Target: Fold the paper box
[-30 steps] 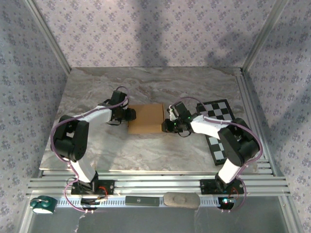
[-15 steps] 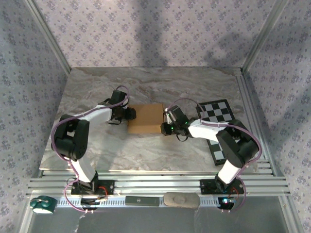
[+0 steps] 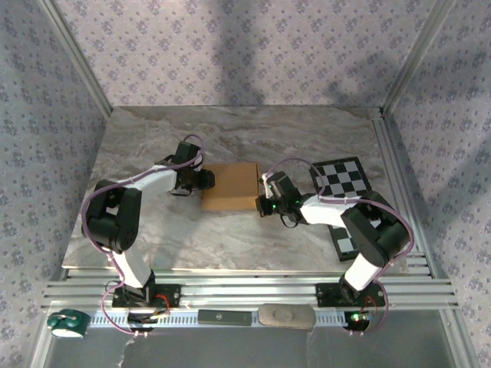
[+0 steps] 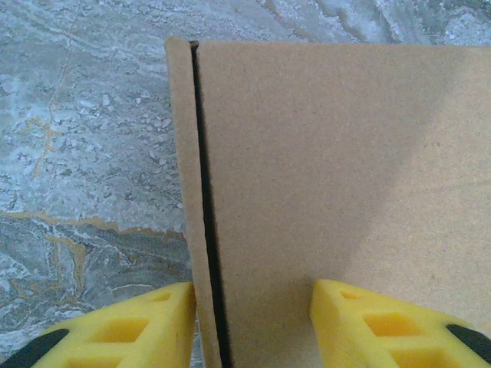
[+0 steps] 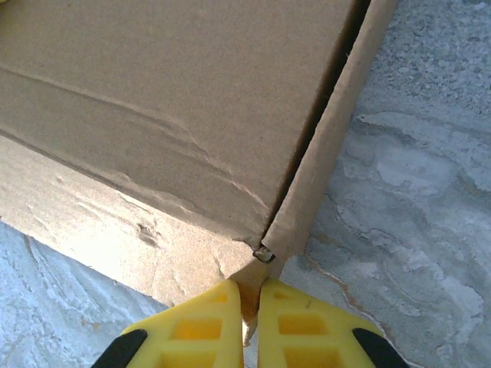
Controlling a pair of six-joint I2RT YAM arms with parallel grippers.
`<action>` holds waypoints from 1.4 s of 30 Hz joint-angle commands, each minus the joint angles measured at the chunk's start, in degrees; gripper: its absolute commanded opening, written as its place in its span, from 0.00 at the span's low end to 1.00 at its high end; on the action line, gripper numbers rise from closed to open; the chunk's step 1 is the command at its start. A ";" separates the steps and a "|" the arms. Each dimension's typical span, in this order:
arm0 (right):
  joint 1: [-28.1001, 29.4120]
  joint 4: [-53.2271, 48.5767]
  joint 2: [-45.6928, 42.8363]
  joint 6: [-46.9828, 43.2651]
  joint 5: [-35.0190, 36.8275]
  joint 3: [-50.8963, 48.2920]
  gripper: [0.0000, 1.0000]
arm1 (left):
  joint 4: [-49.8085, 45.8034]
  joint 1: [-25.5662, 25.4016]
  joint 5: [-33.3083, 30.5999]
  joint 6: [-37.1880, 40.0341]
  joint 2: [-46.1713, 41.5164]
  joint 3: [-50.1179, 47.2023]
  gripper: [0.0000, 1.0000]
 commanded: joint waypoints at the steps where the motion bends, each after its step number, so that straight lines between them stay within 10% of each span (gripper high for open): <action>1: 0.59 1.67 0.10 -3.30 0.66 -2.13 0.10 | -6.08 -0.01 -0.36 1.64 3.45 -0.54 0.45; 42: 10.12 5.05 7.70 -19.61 24.72 -2.95 0.13 | -8.48 0.26 -0.15 3.37 5.46 2.47 0.44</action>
